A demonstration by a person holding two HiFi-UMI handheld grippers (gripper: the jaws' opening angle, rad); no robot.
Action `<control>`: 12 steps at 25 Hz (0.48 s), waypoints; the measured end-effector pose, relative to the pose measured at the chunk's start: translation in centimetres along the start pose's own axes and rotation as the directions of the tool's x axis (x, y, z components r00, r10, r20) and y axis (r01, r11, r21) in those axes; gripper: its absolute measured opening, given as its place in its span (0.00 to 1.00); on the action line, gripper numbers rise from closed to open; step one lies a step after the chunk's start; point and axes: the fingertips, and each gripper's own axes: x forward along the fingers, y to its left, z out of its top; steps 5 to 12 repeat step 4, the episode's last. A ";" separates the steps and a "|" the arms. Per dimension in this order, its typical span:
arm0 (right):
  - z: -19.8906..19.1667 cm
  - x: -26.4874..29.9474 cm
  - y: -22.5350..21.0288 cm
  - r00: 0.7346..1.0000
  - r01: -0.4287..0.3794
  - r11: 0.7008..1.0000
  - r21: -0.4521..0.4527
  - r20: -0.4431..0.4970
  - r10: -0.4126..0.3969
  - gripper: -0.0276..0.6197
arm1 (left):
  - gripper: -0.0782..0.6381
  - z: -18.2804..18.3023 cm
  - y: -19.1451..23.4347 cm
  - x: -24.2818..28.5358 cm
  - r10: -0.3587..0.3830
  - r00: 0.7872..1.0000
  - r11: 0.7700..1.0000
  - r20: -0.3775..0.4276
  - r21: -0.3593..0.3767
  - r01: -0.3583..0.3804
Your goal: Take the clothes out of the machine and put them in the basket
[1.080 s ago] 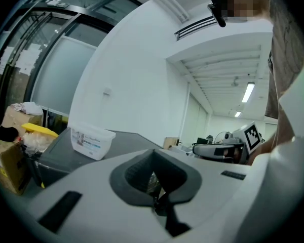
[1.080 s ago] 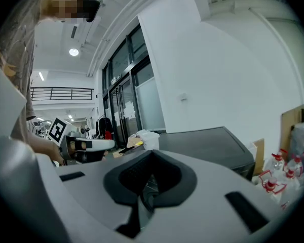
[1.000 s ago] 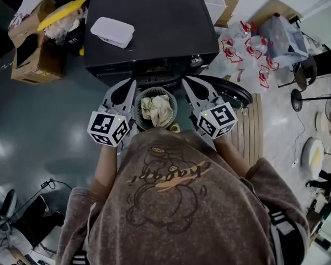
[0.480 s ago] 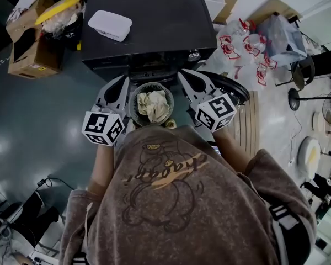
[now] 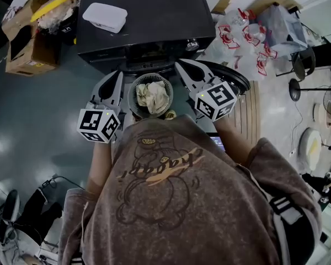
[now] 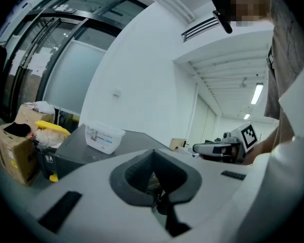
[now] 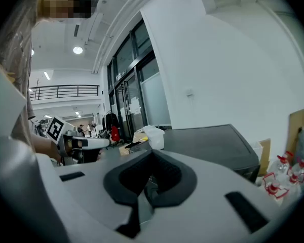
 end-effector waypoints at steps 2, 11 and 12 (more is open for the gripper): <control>0.1 0.4 0.2 1.000 -0.016 1.000 -0.010 -0.008 0.016 0.04 | 0.12 0.0 0.2 -0.1 0.007 1.000 1.000 -0.001 -0.004 -0.007; 0.2 0.8 0.5 0.999 -0.033 0.999 -0.024 -0.014 0.033 0.03 | 0.12 0.0 0.6 -0.1 0.014 1.000 1.000 -0.001 -0.005 -0.014; 0.2 0.8 0.5 0.999 -0.033 0.999 -0.024 -0.014 0.033 0.03 | 0.12 0.0 0.6 -0.1 0.014 1.000 1.000 -0.001 -0.005 -0.014</control>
